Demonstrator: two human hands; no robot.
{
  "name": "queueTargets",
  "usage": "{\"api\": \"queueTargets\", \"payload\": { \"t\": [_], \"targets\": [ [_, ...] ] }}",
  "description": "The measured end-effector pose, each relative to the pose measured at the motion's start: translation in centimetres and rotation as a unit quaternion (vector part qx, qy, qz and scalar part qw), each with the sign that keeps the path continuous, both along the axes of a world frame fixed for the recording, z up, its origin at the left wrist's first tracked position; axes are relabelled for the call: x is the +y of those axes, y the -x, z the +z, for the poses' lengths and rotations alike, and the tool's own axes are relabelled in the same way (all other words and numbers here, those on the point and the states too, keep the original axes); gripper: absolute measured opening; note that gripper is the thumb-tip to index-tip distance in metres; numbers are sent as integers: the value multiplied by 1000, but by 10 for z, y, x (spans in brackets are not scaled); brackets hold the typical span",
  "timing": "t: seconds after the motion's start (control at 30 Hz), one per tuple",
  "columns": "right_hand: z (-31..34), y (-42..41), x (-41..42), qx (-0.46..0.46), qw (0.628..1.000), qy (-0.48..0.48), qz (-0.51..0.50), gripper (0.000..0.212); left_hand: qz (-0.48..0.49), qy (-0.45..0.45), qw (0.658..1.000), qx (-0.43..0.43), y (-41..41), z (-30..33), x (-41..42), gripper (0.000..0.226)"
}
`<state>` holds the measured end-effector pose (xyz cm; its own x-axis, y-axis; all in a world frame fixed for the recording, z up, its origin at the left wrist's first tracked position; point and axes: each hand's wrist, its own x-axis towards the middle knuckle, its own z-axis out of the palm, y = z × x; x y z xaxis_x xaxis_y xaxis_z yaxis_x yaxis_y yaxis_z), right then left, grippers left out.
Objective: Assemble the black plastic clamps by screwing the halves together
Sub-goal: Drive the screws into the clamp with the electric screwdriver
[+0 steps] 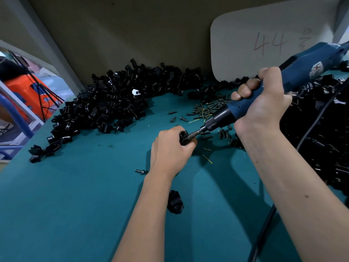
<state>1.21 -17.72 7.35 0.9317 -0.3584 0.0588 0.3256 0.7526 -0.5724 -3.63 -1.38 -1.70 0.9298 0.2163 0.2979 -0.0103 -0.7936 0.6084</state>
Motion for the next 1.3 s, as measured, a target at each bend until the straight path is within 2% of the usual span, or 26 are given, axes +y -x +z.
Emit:
{"api": "queueTargets", "payload": {
  "t": [0.17,0.43,0.53,0.7,0.9,0.97,1.07,1.1,1.13,1.2,1.23,1.3],
  "targets": [
    [0,0,0,0,1000,-7,18,19,-11,12,1000,-4,1,1,1,31],
    [-2,-7,0,87,995,-41,-22,17,33,-16,999,-32,-1,-1,-1,34],
    [0,-6,0,100,993,-51,-26,19,39,-34,996,-69,1,2,-2,30],
    [6,-9,-5,113,991,-70,11,22,7,-38,979,-201,4,8,-3,27],
    [5,-4,-7,92,992,-76,35,23,34,-32,978,-203,0,4,0,32],
    [4,-4,-8,71,993,-73,58,22,83,21,977,-194,-2,6,6,34],
    [-1,-5,-7,70,993,-30,87,32,132,212,958,-142,-5,9,16,44],
    [-3,-6,-6,76,992,5,106,33,132,305,936,-114,-5,11,17,46],
    [-6,-6,-2,84,987,47,129,33,117,409,901,-88,-5,12,18,44],
    [-13,-7,6,110,970,141,167,34,67,573,815,-56,-6,16,19,41],
    [-17,-7,11,124,957,187,182,37,45,615,785,-52,-7,17,20,40],
    [-27,-4,22,137,925,288,205,38,21,650,757,-55,-7,19,21,36]
  ]
}}
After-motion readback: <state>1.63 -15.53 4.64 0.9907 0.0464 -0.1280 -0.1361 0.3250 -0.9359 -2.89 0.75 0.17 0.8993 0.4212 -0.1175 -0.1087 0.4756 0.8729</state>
